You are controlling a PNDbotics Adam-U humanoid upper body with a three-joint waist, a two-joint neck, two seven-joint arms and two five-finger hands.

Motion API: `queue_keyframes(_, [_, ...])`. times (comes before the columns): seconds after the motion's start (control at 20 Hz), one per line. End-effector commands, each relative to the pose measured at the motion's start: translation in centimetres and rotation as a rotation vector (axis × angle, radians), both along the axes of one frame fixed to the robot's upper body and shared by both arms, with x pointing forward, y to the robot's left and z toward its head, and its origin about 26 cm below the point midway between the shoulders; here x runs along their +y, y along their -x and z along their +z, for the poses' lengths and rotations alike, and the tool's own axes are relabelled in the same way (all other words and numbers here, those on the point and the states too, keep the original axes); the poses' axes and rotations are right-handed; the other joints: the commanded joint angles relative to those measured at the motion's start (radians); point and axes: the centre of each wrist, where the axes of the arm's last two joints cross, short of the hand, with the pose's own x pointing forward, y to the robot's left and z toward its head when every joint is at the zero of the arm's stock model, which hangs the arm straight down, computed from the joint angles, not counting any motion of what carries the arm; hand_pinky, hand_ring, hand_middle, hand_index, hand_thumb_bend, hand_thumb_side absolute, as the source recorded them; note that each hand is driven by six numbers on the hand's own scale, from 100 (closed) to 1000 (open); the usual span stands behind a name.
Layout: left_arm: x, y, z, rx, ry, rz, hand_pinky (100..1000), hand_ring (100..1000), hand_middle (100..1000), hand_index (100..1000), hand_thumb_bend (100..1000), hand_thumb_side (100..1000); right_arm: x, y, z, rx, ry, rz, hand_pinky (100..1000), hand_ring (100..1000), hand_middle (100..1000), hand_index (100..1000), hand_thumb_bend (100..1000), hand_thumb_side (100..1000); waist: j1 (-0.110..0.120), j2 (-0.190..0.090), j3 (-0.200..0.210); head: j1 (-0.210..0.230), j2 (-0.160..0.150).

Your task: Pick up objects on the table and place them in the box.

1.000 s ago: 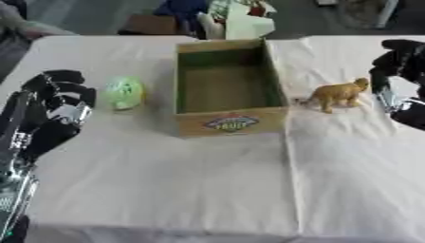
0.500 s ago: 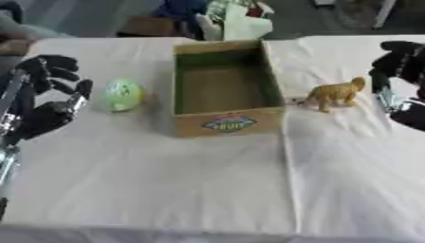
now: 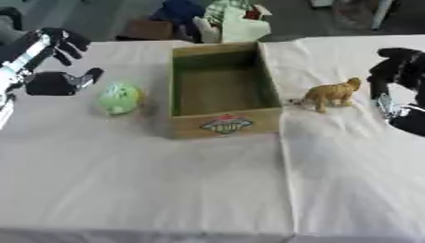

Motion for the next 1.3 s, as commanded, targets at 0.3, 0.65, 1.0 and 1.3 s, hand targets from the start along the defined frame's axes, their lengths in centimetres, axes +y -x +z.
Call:
queue_keyframes(0.3, [1.7, -3.9, -0.9, 0.098, -0.265, 0.003, 685, 705, 699, 820, 393, 268, 0.0, -0.1, 0.8, -0.017, 0.029, 0.019, 630, 634, 608, 839, 130, 232, 0.001, -0.018, -0.014, 0.011, 0.005])
queue_keyframes(0.65, [0.6, -5.5, -3.2, 0.118, -0.381, -0.009, 703, 694, 703, 834, 431, 293, 0.2, -0.2, 0.8, -0.020, 0.023, 0.030, 630, 633, 608, 839, 121, 233, -0.007, -0.018, -0.032, 0.019, 0.005])
queue_keyframes(1.0, [-0.3, -6.0, -4.2, 0.106, -0.446, 0.027, 714, 701, 713, 842, 445, 306, 0.4, -0.2, 0.7, -0.016, 0.022, 0.034, 630, 633, 608, 839, 118, 236, -0.006, -0.017, -0.041, 0.024, 0.005])
queue_keyframes(1.3, [0.0, -6.0, -5.9, 0.168, -0.449, 0.056, 720, 712, 731, 852, 454, 320, 0.3, -0.2, 0.6, -0.013, 0.022, 0.032, 630, 633, 608, 840, 117, 237, -0.004, -0.017, -0.045, 0.023, 0.005])
